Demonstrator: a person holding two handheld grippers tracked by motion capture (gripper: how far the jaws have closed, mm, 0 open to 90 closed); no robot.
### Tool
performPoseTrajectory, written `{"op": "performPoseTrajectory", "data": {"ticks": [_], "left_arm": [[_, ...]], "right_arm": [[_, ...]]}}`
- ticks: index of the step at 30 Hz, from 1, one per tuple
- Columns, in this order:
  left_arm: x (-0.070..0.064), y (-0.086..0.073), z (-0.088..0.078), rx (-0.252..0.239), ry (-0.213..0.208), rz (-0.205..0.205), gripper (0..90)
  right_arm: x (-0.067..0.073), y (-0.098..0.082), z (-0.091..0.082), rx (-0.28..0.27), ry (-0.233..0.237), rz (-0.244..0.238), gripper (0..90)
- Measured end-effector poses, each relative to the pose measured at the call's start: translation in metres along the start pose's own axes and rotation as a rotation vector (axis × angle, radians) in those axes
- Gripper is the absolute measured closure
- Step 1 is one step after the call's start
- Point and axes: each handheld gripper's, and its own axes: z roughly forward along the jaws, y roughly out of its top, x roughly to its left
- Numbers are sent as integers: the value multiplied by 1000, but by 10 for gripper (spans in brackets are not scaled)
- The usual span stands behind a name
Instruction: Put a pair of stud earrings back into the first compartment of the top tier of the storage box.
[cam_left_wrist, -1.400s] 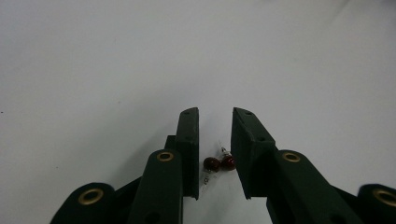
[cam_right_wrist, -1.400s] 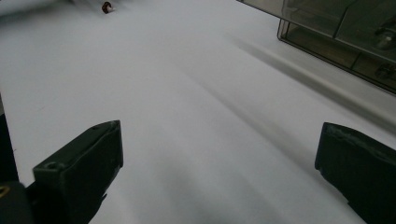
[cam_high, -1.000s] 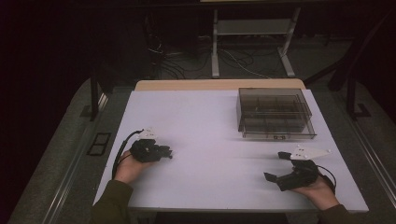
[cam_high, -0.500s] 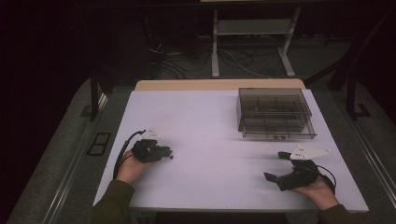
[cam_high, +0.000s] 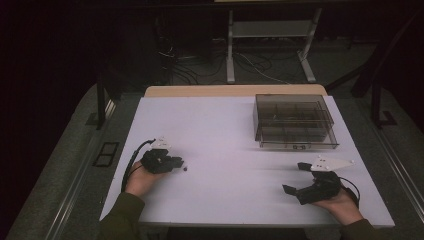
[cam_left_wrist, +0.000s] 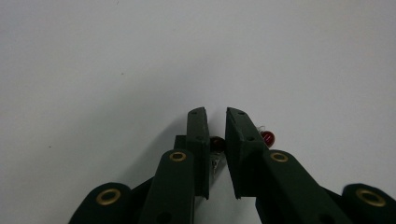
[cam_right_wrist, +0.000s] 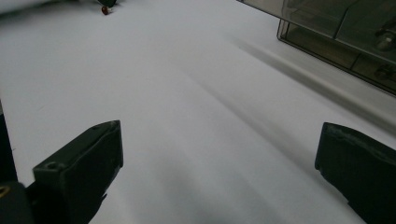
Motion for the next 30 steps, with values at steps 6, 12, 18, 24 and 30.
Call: {"op": "performPoseTrajectory", "data": {"ticks": [6, 12, 18, 24, 30], "left_arm": [[-1, 2, -5, -29, 3, -13, 790], [-3, 3, -10, -74, 0, -36, 790], [-5, 6, -16, -115, -23, -60, 790], [-13, 14, -19, -155, -38, -58, 790], [-23, 21, -19, -164, -50, -39, 790]], "right_arm": [[0, 0, 0, -1, 1, -5, 5], [0, -1, 1, -1, 1, -3, 5], [-1, -2, 1, -4, 2, -2, 5], [-1, -2, 1, -6, 2, -2, 5], [-1, -2, 1, -7, 1, -1, 5]]}}
